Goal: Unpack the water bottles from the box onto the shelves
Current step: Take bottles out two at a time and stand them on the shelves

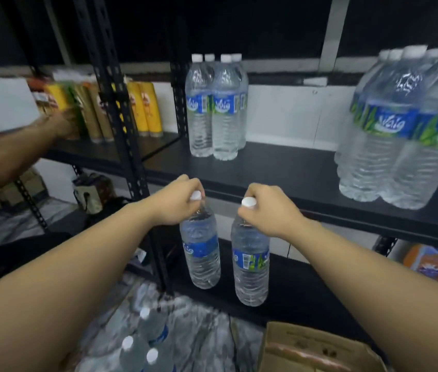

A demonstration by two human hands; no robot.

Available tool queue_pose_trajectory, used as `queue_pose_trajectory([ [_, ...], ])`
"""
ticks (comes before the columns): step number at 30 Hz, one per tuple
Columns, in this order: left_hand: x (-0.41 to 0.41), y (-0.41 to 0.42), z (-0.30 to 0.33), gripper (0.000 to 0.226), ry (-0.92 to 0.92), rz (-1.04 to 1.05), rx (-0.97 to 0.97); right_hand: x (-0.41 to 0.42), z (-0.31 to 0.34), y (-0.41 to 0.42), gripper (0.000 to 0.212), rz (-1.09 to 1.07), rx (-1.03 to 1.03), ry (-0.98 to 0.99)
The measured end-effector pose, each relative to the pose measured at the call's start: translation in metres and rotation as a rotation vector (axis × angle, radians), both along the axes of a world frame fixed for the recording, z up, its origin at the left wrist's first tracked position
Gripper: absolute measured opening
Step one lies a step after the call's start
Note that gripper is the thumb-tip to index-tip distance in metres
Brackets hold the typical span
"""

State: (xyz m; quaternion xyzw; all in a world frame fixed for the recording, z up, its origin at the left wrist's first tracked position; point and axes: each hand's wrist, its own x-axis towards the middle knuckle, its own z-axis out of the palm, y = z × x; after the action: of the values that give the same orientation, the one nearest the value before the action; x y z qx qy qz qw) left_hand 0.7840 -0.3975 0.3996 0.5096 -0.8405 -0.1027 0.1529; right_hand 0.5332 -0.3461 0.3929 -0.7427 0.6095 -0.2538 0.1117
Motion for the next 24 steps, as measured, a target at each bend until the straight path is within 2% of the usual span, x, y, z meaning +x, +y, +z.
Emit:
queue_pose_trajectory([
  [5,-0.002,-0.017,0.076,0.009,-0.034,-0.050,-0.112,-0.003,0.076,-0.019,0.028,-0.016,-0.161,-0.029],
  [9,-0.012,-0.020,0.136,0.011,-0.018,-0.091,-0.177,-0.002,0.131,-0.030,0.028,-0.009,-0.262,-0.022],
  [16,-0.027,-0.043,0.222,0.016,-0.011,-0.025,-0.353,-0.006,0.219,-0.056,0.034,-0.062,-0.431,-0.013],
  [20,-0.036,-0.067,0.249,0.017,-0.018,0.010,-0.402,-0.015,0.247,-0.071,0.040,-0.083,-0.451,0.052],
  [24,-0.054,-0.087,0.254,0.017,0.000,-0.012,-0.432,-0.022,0.245,-0.090,0.045,-0.122,-0.431,0.116],
])
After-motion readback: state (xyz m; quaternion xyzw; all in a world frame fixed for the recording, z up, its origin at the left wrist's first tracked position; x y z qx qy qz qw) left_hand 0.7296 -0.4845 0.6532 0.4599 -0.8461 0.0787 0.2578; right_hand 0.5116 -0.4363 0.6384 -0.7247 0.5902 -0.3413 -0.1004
